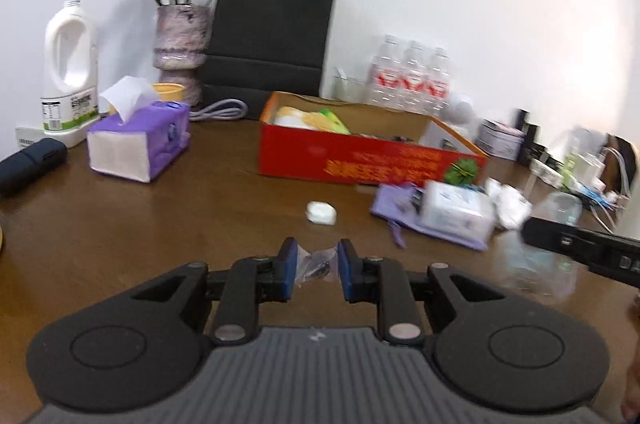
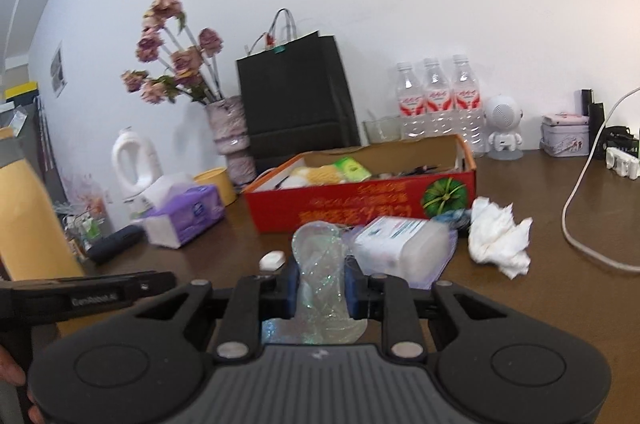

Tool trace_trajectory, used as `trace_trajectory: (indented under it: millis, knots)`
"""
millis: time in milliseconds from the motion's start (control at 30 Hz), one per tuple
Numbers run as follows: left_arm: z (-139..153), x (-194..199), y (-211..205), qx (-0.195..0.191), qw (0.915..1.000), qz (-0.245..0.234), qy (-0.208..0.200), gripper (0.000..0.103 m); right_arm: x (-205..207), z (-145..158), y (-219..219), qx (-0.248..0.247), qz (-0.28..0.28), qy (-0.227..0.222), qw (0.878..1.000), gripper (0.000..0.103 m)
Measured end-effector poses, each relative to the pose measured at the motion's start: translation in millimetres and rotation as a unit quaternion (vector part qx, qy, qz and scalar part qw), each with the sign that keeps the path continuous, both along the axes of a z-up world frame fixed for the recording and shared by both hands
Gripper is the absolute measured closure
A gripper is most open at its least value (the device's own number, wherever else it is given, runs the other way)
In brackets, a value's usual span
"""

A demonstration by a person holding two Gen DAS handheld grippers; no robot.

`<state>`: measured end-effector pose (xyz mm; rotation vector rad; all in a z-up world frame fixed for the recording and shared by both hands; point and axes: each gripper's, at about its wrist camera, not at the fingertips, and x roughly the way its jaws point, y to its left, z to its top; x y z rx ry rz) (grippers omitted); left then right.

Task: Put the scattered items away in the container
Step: 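Carry the wrapper and plastic bag over the box and open both grippers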

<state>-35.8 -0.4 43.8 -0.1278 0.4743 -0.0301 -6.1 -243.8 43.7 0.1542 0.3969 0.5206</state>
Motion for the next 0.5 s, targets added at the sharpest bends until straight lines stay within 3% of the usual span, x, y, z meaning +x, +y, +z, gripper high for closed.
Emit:
trace_trajectory:
  millis: [167,300,500]
  knots:
    - [-4.2,-27.2,-18.5,0.005,0.9996,-0.025,-0.009,0.08,-34.3,-1.2,4.9,-0.007,-0.004,-0.013,1.0,0.082]
    - [-8.4,-53.7,-29.2,0.017,0.9993,-0.027,-0.021,0.08,-64.7,-2.0,4.4,0.016,0.004,-0.021,1.0,0.082]
    - [-8.9,-81.7,-27.4,0.015,0.9985,-0.029,-0.045,0.08,-94.5,-5.8,12.0,0.011,0.008,-0.027,1.0,0.081]
